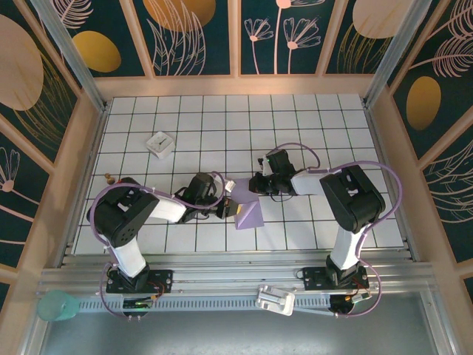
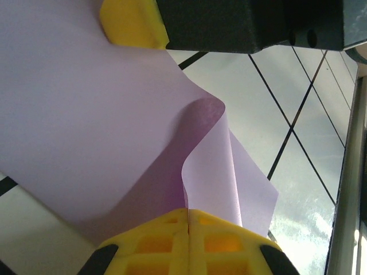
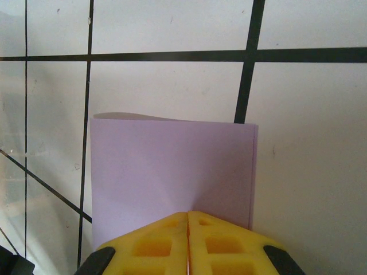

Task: Fold a paper plane with a square sheet of paper (pick it up from the middle)
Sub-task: Fold the triangle a second time at the center of the table.

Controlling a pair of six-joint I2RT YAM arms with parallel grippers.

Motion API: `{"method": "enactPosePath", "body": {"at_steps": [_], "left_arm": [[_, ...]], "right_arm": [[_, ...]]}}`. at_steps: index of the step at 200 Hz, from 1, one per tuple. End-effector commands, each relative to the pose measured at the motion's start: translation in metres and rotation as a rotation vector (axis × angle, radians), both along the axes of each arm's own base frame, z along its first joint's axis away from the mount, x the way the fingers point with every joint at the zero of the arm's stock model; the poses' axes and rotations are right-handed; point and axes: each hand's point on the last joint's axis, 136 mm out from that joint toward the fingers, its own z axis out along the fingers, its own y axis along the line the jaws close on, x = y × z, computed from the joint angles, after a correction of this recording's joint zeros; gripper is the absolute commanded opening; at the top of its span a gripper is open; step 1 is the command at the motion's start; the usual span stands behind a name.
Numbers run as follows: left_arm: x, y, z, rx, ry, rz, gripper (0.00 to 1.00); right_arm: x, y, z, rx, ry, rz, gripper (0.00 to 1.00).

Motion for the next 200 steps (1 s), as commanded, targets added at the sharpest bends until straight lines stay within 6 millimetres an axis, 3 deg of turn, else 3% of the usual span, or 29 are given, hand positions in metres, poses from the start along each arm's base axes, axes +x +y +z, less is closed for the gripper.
{"method": "enactPosePath", "body": {"at_steps": [1,200], "left_arm": [[0.007,0.003,-0.001,0.017,-0.02,0.005,0.0],[0.011,0.012,-0.011,0.072,0.005,0.041,0.0]], "right_arm": [[-0.016,-0.02,-0.035,-0.1,0.077,-0.013,0.08],[-0.015,-0.021,-0.036,-0.102,0.076,-0.016,0.07]]}}
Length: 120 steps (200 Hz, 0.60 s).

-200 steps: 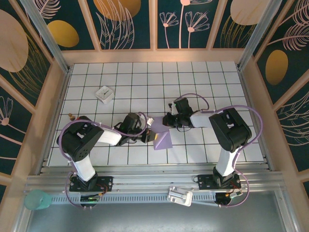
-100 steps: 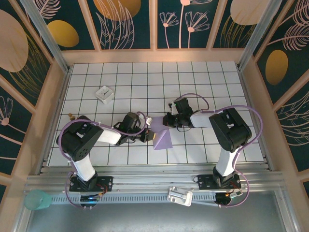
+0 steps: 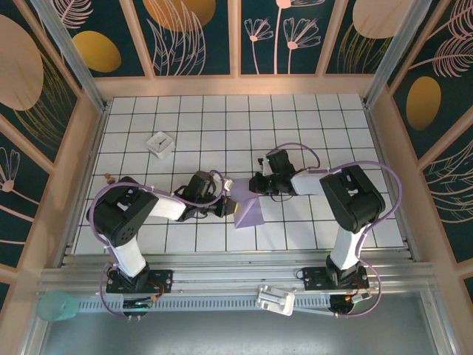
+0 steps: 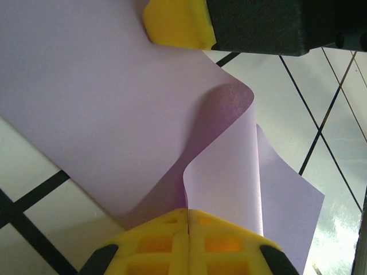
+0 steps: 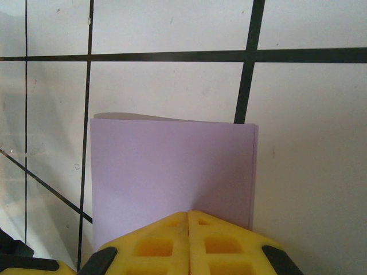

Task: Fold a paper plane with a square sheet of paper (pick it up from the middle)
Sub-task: Fold the triangle a second time at the center of the table.

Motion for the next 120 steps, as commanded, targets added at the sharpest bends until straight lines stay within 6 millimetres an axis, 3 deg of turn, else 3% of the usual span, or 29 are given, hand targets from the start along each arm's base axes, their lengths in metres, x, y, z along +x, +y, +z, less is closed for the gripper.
{"method": "enactPosePath", "body": {"at_steps": [1,59,120], "left_arm": [[0.0019,0.0035,-0.004,0.018,0.005,0.008,0.0],[-0.004,0.0016,0.0005,-0.033,0.034,0.017,0.0],[-0.0061,0.0061,-0.0082,-0.005,0.052,0.027,0.0]], "right_arm": [[-0.0151,-0.0207,-0.0361,-0.102,0.077,-0.017,0.07],[-0.0151,-0.0215,-0.0382,-0.104,0.079,-0.019,0.07],[-0.0135,-0.0208,-0.0382,-0.102,0.08,-0.021,0.06]]}}
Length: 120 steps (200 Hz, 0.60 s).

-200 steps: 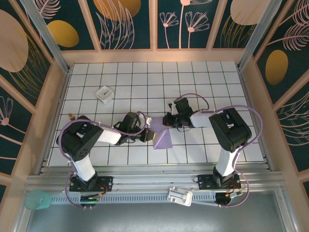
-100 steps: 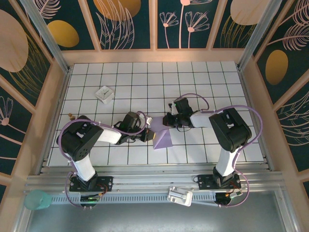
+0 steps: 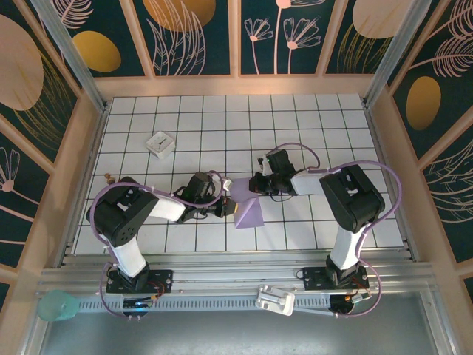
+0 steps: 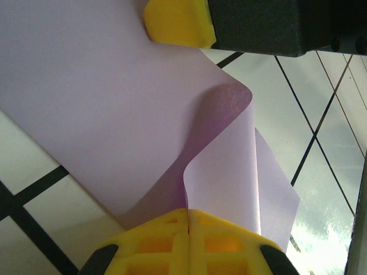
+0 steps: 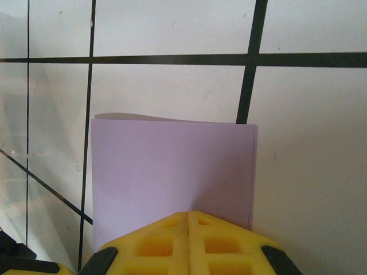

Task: Fold a paper plane with a square sheet of paper (pick it up from the middle)
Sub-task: Fold the triangle a second time at the center of the table.

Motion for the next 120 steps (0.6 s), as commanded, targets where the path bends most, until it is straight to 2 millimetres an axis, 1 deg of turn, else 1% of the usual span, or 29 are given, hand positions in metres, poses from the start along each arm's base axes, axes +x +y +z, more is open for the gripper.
{"method": "enactPosePath", "body": {"at_steps": [1,120], "left_arm": [[-0.004,0.006,-0.009,0.017,0.035,0.007,0.0],[-0.003,0.017,-0.026,0.109,0.053,0.042,0.0]], "right_arm": [[-0.015,-0.021,-0.038,-0.107,0.083,-0.021,0.06],[-0.014,-0.023,-0.036,-0.107,0.08,-0.026,0.07]]}}
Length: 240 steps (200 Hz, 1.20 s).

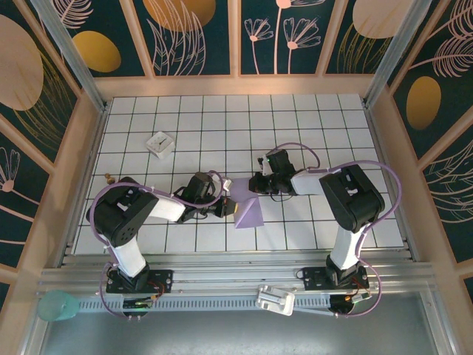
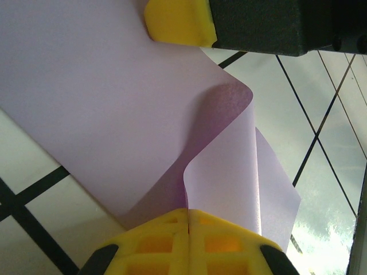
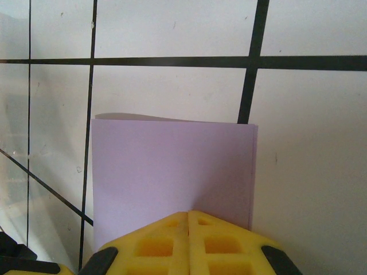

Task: Fold a paper plane with a square sheet of paper (pick it up from the middle)
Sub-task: Fold the triangle a second time at the center of the table.

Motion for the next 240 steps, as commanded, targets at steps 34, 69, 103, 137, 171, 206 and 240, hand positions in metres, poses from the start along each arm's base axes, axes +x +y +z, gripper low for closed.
{"method": "enactPosePath", "body": {"at_steps": [34,69,103,137,171,206,240], "left_arm": [[-0.005,0.018,-0.029,0.114,0.066,0.043,0.0],[-0.006,0.021,-0.034,0.139,0.077,0.051,0.0],[-0.009,0.025,-0.038,0.156,0.083,0.05,0.0],[-0.01,0.027,-0.041,0.168,0.084,0.048,0.0],[-0.012,0.029,-0.043,0.179,0.089,0.048,0.0],[-0.012,0.03,-0.045,0.188,0.086,0.049,0.0],[-0.01,0.029,-0.045,0.192,0.086,0.048,0.0]], "right_arm": [[-0.015,-0.023,-0.037,-0.108,0.084,-0.026,0.07],[-0.013,-0.022,-0.034,-0.104,0.076,-0.027,0.09],[-0.01,-0.019,-0.028,-0.095,0.07,-0.023,0.12],[-0.004,-0.015,-0.017,-0.084,0.05,-0.022,0.15],[0.005,-0.011,-0.001,-0.067,0.023,-0.022,0.19],[0.016,-0.007,0.021,-0.046,-0.017,-0.023,0.21],[0.017,-0.003,0.032,-0.015,-0.025,-0.016,0.22]]}}
